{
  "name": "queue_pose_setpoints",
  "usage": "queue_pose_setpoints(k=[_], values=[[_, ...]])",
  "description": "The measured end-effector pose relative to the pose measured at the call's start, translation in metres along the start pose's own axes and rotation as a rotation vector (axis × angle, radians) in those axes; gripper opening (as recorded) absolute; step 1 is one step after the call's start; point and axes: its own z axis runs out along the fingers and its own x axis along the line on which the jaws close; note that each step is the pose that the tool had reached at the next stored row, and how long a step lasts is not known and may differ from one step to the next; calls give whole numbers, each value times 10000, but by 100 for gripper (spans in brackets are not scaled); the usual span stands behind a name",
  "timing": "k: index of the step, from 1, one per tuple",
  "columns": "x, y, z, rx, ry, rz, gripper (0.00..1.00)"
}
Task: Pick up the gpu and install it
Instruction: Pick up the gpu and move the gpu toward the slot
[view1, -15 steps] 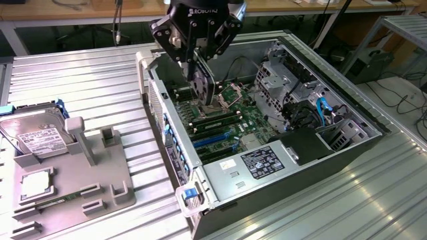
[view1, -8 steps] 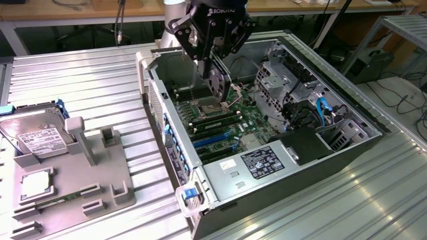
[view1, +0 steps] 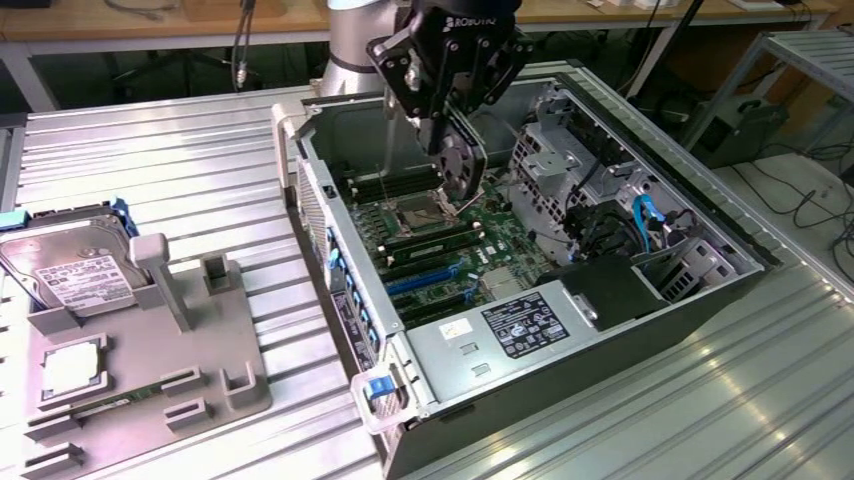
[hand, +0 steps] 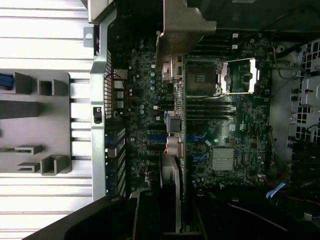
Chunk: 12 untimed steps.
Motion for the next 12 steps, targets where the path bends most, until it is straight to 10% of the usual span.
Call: queue_pose_setpoints(k=[12], values=[[-474, -6, 34, -1, 0, -37, 28]])
